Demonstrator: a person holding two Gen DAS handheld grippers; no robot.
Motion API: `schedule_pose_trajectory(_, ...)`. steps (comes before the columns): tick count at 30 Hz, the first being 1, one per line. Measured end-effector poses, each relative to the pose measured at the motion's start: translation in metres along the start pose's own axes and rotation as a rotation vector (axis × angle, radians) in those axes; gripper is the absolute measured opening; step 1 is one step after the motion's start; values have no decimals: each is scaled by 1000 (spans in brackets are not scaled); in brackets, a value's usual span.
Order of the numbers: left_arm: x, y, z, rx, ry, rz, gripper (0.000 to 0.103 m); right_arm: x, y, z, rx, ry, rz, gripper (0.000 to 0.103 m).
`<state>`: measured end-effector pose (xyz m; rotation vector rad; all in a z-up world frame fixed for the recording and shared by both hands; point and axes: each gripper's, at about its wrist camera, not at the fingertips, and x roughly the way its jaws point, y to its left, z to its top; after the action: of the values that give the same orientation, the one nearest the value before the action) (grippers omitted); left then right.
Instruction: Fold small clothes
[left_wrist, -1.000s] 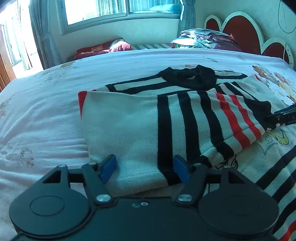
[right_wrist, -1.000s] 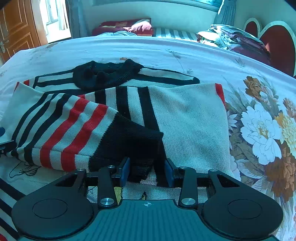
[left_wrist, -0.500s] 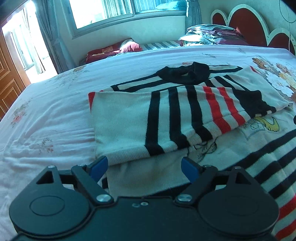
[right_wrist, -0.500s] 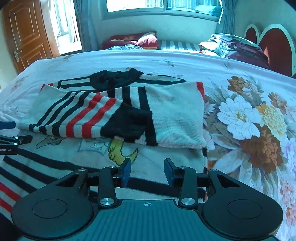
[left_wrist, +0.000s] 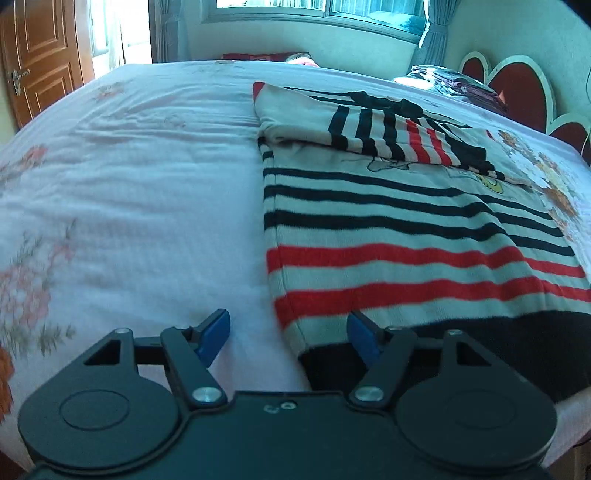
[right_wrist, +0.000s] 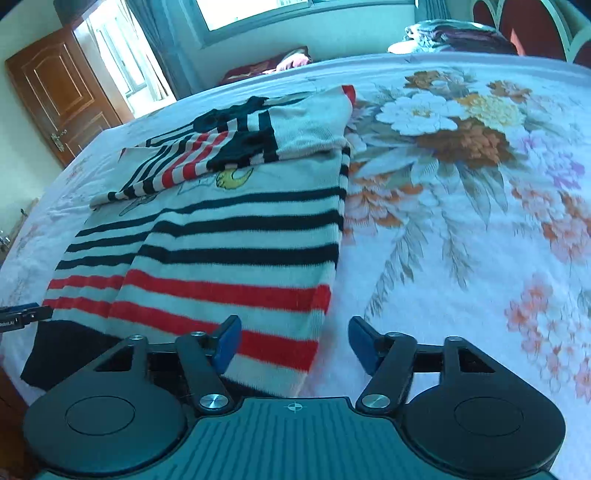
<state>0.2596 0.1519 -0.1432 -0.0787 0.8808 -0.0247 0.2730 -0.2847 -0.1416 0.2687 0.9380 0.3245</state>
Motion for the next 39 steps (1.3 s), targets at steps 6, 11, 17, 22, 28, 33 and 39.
schedule_pose_trajectory(6, -12, 6, -26, -142, -12, -193, 70, -10, -12, -32, 122, 12, 109, 52)
schedule_pose_trajectory(11, -11, 17, -39, -269, -21, -328, 68, -13, -7, -49, 152, 28, 205, 52)
schedule_pose_trajectory(17, -5, 31, -51, -433, -24, -466, 64, -8, -8, -60, 233, 58, 294, 23)
schedule_pose_trajectory(22, 0, 21, -41, -382, -19, -420, 4, -4, -10, -52, 226, 45, 299, 5)
schedule_pose_trajectory(28, -8, 23, -47, -340, -34, -304, 5, -35, -17, -47, 169, -70, 337, 4)
schedule_pose_trajectory(33, -12, 34, -55, -443, -67, -336, 4, -23, -21, -60, 185, -25, 287, 4)
schedule_pose_trajectory(39, -26, 37, -36, -510, -153, -373, 4, -32, -16, -35, 158, -104, 307, 4)
